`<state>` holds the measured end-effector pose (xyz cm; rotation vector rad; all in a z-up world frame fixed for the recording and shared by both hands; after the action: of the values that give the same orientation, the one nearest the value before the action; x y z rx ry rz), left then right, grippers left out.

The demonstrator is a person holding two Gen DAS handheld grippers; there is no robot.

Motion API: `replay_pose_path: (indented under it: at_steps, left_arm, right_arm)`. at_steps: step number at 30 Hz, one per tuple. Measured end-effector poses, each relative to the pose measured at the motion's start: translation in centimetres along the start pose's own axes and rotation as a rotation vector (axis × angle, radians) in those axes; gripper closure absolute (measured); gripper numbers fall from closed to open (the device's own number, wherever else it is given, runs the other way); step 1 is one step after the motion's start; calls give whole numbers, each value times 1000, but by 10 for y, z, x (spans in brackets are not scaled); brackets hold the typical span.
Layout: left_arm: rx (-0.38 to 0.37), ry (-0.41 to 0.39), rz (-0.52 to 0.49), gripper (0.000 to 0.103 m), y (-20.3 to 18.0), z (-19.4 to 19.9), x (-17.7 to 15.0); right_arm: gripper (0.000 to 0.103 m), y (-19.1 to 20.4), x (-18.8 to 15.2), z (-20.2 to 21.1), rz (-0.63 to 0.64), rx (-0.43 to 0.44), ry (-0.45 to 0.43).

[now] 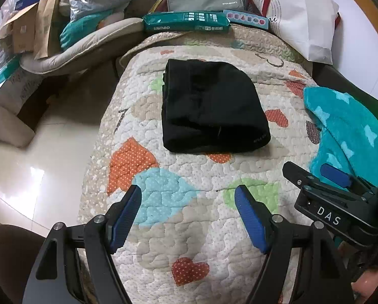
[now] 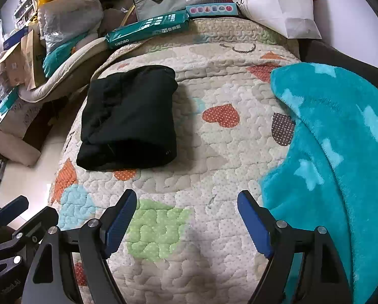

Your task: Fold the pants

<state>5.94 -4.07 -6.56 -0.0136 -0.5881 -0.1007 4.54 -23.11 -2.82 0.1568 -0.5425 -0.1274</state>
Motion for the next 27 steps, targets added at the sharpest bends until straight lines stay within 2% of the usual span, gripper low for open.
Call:
replay_pose_path:
  at_steps: [7, 21, 22, 24, 27]
  left_arm:
    - [-5, -6, 1, 28, 0, -4, -1]
    - [-2, -250, 24, 27, 6, 31, 0]
    - [2, -269, 31, 26, 7, 34, 0]
    - [23, -324, 55, 13, 10, 44, 2]
    - [65, -425, 100, 5, 17, 60, 4]
  right_arm:
    - [17, 2, -2, -6, 14, -9, 12]
    - [17, 5, -4, -8, 22, -19, 21]
    - [17, 5, -5, -8, 20, -19, 21]
    - [17, 5, -4, -7, 25, -19, 18]
    - [17, 6, -5, -6, 37, -22, 6]
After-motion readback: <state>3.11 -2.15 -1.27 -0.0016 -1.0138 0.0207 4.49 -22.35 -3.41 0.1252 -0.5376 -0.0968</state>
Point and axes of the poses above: each gripper's, at about its wrist camera, not at the fingertips, and z roughly against the way its jaws point, y to its left, x to its top, the point moved 1 cm from there along -z, roughly the way its jaws point, and after that the axes turned 6 degrees about x, right-handed, at the moved point
